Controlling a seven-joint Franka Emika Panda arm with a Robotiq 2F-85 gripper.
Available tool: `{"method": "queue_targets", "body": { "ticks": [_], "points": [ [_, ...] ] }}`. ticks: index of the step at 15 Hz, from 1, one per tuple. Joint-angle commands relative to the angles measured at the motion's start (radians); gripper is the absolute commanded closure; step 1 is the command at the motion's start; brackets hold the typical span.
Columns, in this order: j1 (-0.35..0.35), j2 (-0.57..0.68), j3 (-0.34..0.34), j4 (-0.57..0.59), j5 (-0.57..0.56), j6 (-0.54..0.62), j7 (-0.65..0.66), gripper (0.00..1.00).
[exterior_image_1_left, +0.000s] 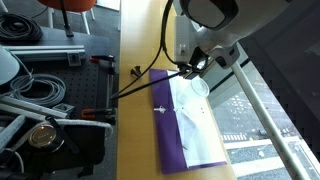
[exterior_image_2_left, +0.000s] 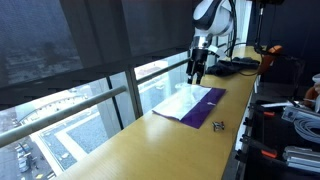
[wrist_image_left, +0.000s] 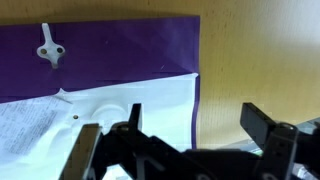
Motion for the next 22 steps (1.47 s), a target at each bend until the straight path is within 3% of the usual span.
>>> {"method": "queue_targets", "body": {
  "ticks": [1, 22],
  "points": [
    [-0.005, -0.006, 0.003, 0.017, -0.021, -0.007, -0.002, 0.00],
    [-0.001, 0.013, -0.003, 0.056, -0.071, -0.009, -0.004, 0.00]
  ]
}}
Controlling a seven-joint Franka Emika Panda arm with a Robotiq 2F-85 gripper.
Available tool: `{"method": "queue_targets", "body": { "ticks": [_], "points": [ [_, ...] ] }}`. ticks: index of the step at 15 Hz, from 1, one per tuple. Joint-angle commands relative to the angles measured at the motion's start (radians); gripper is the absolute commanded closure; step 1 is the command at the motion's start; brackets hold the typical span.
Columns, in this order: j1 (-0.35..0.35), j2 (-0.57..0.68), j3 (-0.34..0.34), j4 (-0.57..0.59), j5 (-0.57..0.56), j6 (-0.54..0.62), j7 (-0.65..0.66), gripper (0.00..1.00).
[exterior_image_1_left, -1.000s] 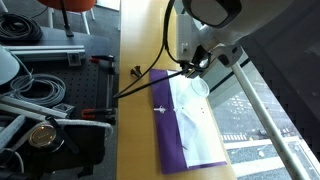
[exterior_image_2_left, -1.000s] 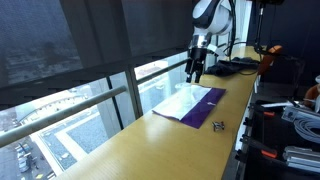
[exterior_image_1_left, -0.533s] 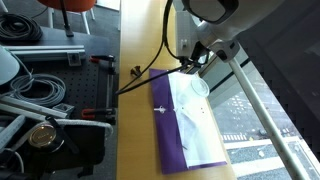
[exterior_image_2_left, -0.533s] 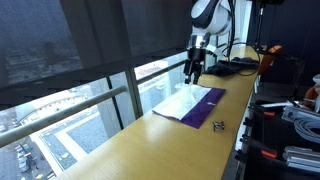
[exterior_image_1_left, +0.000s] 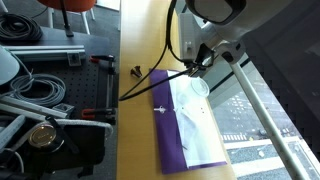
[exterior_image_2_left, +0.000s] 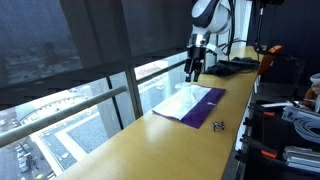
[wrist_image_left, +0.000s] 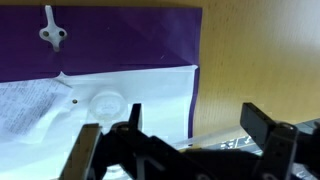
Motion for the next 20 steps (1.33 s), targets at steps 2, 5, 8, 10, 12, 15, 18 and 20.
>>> {"method": "queue_targets", "body": {
  "ticks": [2, 5, 8, 10, 12, 15, 18, 20],
  "points": [
    [-0.014, 0.011, -0.006, 0.030, -0.033, -0.009, -0.005, 0.00],
    [-0.019, 0.009, -0.006, 0.034, -0.032, -0.010, -0.004, 0.00],
    [-0.013, 0.009, -0.002, 0.032, -0.033, -0.006, -0.001, 0.00],
    [-0.008, 0.009, 0.001, 0.027, -0.033, -0.003, 0.000, 0.00],
    [-0.002, 0.013, 0.005, 0.027, -0.033, -0.001, 0.000, 0.00],
    [0.008, 0.016, 0.012, 0.029, -0.034, -0.001, 0.003, 0.00],
    [0.017, 0.017, 0.018, 0.027, -0.035, 0.001, 0.004, 0.00],
    [0.023, 0.020, 0.018, 0.026, -0.036, 0.002, 0.003, 0.00]
  ]
}}
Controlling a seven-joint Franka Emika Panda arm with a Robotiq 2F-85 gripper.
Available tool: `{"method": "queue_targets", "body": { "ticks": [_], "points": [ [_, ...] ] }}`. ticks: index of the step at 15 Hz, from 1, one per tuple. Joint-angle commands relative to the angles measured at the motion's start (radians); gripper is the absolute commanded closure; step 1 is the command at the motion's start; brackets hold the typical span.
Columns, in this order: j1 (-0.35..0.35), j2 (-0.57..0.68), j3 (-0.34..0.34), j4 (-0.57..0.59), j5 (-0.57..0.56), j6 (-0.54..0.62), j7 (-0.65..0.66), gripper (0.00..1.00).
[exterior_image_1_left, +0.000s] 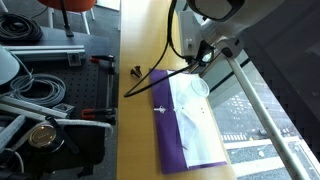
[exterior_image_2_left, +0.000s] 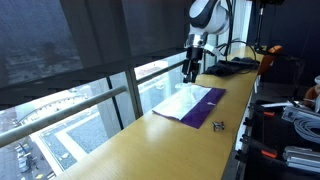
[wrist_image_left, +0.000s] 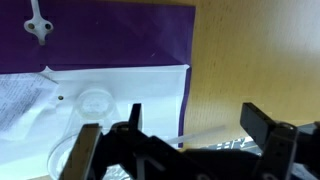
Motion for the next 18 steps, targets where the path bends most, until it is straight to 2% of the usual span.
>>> {"method": "queue_targets", "body": {
  "ticks": [1, 18],
  "points": [
    [0.004, 0.008, 0.007, 0.008, -0.030, 0.003, 0.002, 0.00],
    [-0.019, 0.013, -0.010, 0.032, -0.077, -0.001, 0.002, 0.00]
  ]
}}
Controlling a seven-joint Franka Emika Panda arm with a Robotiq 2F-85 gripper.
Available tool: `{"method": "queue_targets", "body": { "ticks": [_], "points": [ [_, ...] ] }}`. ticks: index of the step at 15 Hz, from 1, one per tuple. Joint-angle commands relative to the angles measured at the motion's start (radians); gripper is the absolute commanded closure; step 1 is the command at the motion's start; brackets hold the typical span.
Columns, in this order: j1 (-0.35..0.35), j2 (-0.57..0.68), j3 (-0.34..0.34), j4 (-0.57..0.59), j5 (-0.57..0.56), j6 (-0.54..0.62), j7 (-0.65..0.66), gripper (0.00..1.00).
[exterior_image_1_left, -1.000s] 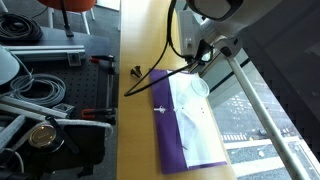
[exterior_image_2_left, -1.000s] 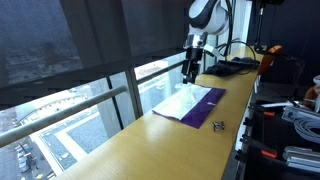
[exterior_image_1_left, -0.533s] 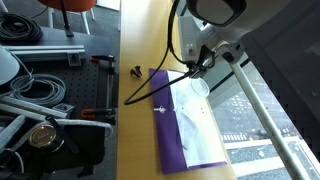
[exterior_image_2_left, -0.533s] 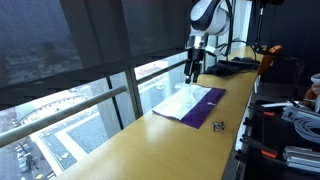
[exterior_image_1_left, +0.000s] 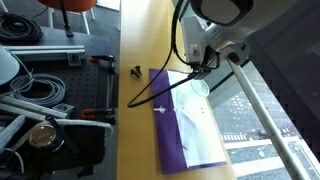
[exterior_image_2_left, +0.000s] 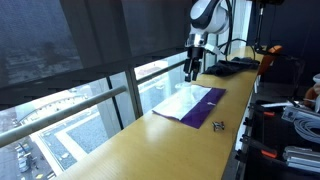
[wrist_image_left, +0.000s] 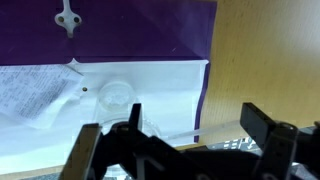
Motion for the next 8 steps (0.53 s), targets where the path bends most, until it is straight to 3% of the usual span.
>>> {"method": "queue_targets", "body": {
  "ticks": [1, 8],
  "points": [
    [0.004, -0.003, 0.008, 0.006, -0.025, -0.002, 0.007, 0.00],
    [0.029, -0.014, 0.024, -0.002, -0.025, 0.002, 0.009, 0.00]
  ]
}}
